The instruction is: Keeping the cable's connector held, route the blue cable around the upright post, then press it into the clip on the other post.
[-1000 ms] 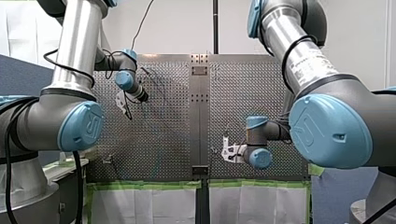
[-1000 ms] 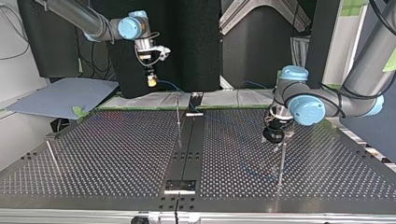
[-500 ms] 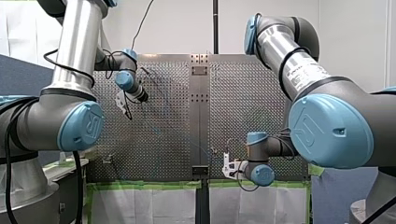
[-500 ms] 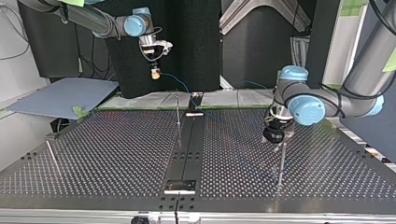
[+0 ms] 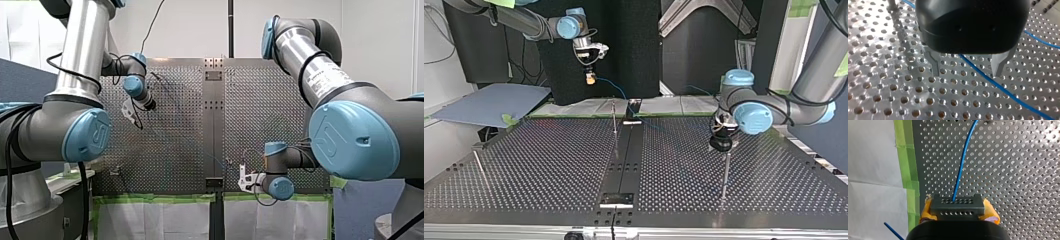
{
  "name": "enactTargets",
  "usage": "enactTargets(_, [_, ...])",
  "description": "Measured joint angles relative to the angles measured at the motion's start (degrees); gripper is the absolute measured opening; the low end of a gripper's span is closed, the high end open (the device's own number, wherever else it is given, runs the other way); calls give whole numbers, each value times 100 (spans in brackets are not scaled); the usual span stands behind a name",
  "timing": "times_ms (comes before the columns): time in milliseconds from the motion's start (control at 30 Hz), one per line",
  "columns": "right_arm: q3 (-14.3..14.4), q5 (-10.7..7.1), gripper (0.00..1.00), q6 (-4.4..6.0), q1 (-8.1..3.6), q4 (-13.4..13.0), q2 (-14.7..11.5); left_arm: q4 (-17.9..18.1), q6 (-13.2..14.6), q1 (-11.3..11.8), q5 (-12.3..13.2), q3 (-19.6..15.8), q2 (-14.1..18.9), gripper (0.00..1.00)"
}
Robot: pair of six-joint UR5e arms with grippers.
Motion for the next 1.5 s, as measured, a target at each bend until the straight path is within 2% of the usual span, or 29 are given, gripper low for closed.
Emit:
enactTargets(133, [0, 0, 0, 0, 0, -3, 0, 110, -203, 43, 89, -133, 1, 100])
enactTargets(367, [0, 0, 0, 4, 0, -14, -1, 541, -654, 126, 338, -507, 12, 100])
enactTargets(667, [-1, 0, 0, -1, 1, -17, -1, 1014, -1164, 239, 355, -739, 277, 100])
enactTargets(1067, [-1, 0, 0, 3, 0, -18, -1, 1127, -1808, 306, 250, -998, 576, 100])
enactTargets(1333, [-5, 0, 0, 7, 0, -26, 0, 1121, -2234, 320, 179, -1024, 681, 100])
enactTargets(1500, [-6, 0, 0, 8, 1, -26, -1, 1097, -2523, 336, 30, -1026, 790, 100])
